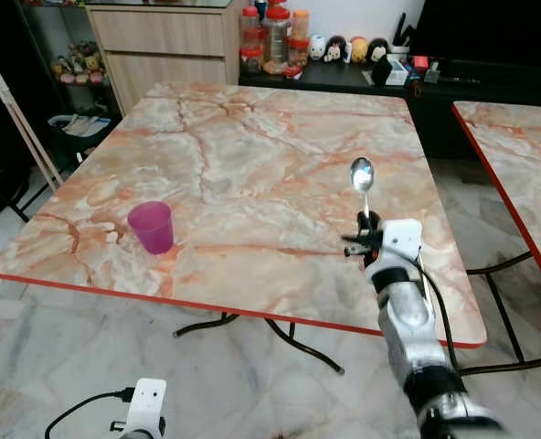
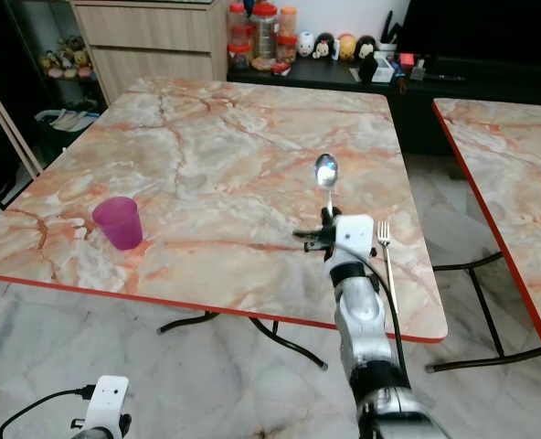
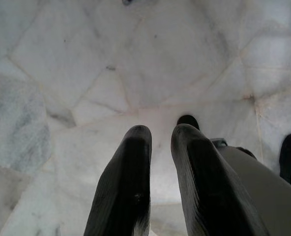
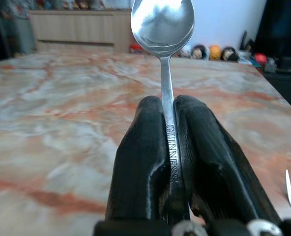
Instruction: Setting the table
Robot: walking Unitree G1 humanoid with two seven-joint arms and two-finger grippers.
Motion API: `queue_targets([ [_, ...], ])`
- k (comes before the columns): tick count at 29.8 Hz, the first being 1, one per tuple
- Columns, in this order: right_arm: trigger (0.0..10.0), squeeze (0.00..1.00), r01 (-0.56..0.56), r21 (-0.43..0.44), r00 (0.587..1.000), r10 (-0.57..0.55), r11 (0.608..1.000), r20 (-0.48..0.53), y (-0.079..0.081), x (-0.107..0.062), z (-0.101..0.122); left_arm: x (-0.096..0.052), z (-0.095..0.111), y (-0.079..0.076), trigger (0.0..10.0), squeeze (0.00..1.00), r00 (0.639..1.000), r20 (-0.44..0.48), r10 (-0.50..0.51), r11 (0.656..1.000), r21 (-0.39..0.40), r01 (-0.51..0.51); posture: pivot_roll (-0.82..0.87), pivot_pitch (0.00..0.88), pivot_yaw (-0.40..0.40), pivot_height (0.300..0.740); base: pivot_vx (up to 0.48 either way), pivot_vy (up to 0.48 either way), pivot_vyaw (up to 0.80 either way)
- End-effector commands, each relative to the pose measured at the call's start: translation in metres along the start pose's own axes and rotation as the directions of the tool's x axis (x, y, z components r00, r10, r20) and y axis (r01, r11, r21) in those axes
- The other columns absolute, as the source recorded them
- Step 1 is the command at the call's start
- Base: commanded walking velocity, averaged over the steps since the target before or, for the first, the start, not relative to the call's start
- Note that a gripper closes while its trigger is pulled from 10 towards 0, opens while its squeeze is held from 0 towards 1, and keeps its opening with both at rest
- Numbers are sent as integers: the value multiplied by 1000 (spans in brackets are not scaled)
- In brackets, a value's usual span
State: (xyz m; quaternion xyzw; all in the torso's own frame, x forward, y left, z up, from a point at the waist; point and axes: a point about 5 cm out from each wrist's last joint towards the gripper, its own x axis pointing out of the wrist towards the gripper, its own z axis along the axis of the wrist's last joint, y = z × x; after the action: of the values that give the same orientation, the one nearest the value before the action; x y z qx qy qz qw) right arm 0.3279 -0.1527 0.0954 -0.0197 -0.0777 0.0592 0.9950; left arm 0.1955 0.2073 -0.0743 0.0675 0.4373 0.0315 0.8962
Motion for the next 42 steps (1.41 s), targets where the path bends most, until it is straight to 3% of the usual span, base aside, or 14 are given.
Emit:
queue_targets([
  [1,10000,0,-17,-25,998,19,1000,67,1,-2,11,0,0,1,10000,0,1000,2,10,1000,-15,-10,-9,0,-15,740,0,0,0],
  [6,10000,0,-28,-60,999,31,998,45,7,-24,-1,0,-2,-1,10000,0,1000,1,11,1000,-14,-11,-25,0,-5,740,0,0,0],
  [9,10000,0,-25,-59,998,28,998,54,12,-27,4,-1,-4,-2,10000,0,1000,1,19,999,-39,-19,-29,0,-3,740,0,0,0],
  [14,10000,0,12,-44,997,-9,999,71,12,-20,10,-2,-8,-9,10000,0,1000,-8,16,999,-35,-17,-34,0,-2,740,0,0,0],
  [20,10000,0,28,-44,996,-24,999,90,15,-10,19,-2,-11,-13,10000,0,1000,-22,5,1000,-29,-5,-25,0,-1,740,0,-480,0],
  [27,10000,0,20,-80,994,-11,997,109,17,-10,23,-2,-11,-12,10000,0,1000,-22,2,1000,-20,-3,-26,0,-1,740,0,-480,0],
  [34,10000,0,55,-104,993,-44,993,109,9,-19,22,-1,-8,-9,10000,0,1000,-19,9,1000,-16,-9,-40,0,0,740,0,-480,0],
  [42,10000,0,164,-104,986,-165,981,4,-11,-34,-1,-2,-12,-7,10000,0,999,-29,16,1000,-23,-17,-39,0,-10,740,0,-480,0],
])
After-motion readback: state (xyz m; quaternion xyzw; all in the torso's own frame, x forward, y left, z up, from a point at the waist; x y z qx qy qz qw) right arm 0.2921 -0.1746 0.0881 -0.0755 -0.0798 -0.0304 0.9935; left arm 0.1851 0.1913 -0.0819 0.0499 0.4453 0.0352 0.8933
